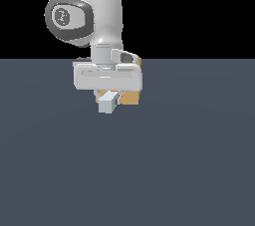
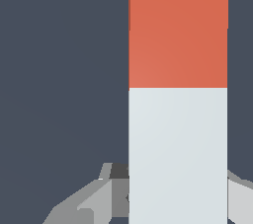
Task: Insert the peg into the horizontal hole in a box.
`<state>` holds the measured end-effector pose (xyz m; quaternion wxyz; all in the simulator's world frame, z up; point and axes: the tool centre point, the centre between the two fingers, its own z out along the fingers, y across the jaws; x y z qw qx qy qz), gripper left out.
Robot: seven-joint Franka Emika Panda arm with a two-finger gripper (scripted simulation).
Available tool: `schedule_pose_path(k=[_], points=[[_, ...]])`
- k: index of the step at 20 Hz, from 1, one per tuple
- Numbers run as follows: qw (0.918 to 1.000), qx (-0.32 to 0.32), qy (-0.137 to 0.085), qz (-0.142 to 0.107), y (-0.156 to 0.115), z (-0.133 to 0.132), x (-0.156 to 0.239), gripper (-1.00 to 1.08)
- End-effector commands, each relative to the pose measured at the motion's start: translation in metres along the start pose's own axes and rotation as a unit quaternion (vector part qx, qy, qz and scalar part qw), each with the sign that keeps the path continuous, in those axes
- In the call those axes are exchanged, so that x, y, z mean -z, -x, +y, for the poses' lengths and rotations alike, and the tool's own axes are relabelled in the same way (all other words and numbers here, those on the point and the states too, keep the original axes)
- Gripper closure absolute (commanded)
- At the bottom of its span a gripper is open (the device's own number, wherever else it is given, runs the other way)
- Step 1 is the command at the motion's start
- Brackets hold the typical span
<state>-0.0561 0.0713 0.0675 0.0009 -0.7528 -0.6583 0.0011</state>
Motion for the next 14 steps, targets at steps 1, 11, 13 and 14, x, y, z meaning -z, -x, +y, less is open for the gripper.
schedule_pose_path(k=[1,11,13,14], points=[[1.0000,0.000,0.002,0.001,-0.001,0.002,0.002,1.08],[1.0000,0.000,0.001,0.000,-0.020,0.001,0.001,1.08],[1.0000,0.000,0.001,0.000,-0.033,0.000,0.001,1.08],[1.0000,0.000,0.001,0.000,-0.040,0.000,0.001,1.08]])
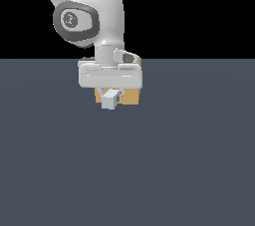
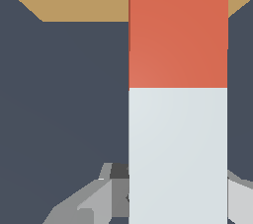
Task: Insert the peg into the horizontal hole in a box.
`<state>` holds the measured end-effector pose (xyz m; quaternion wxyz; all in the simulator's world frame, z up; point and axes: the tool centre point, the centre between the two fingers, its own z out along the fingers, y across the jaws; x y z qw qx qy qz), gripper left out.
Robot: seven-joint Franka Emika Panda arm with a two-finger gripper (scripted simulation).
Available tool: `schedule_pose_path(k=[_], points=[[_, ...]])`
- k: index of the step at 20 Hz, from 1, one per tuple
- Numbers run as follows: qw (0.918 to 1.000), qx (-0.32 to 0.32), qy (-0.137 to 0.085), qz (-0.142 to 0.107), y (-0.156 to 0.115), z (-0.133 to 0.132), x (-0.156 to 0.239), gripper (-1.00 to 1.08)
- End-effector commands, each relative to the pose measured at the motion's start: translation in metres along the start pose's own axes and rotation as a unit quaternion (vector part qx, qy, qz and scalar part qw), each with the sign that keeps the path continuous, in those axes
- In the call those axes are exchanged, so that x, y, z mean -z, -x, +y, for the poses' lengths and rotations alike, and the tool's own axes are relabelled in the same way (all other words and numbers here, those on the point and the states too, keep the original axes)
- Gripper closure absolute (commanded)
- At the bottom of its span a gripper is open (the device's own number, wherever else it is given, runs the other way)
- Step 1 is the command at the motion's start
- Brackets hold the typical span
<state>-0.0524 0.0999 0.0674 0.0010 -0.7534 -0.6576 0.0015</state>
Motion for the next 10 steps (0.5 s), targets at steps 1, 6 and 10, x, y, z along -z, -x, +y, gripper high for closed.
schedule_pose_path(k=[1,6,10], points=[[1.0000,0.001,0.001,0.001,-0.020,0.000,0.001,1.08],[1.0000,0.001,0.002,0.001,-0.058,0.000,0.002,1.08],[1.0000,0.001,0.002,0.001,-0.074,0.001,0.002,1.08]])
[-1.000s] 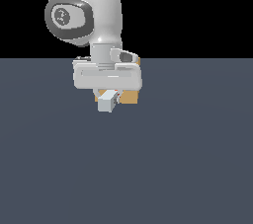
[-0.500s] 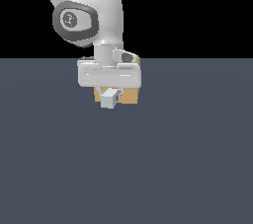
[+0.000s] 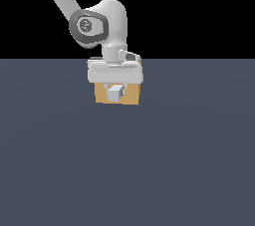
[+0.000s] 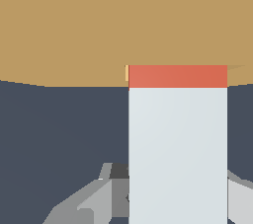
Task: Insert the peg into the horizontal hole in a box.
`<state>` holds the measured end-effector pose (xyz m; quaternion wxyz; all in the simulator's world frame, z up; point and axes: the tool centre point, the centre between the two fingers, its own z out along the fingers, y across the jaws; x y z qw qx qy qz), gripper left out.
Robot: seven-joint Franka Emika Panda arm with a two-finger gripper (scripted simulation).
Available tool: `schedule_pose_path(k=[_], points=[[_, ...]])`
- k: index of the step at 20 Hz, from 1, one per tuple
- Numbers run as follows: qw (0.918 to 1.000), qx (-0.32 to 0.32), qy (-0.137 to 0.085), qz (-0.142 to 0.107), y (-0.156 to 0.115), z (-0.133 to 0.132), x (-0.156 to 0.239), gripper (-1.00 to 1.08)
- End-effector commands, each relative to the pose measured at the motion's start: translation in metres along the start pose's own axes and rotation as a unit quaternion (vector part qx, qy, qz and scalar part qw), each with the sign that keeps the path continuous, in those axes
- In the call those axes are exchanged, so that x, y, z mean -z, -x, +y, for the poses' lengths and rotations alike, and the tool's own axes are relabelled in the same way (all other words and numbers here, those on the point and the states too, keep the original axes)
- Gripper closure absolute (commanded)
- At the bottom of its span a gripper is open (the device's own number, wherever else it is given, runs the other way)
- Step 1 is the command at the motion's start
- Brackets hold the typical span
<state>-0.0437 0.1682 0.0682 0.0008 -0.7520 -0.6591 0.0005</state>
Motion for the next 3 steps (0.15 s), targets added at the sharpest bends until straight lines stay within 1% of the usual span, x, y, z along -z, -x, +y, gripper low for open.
schedule_pose_path(k=[1,3], points=[[1.0000,-0.001,0.001,0.000,-0.0073,0.0017,0.0014,1.08],[1.0000,-0.001,0.001,0.000,-0.0088,0.0019,0.0013,1.08]])
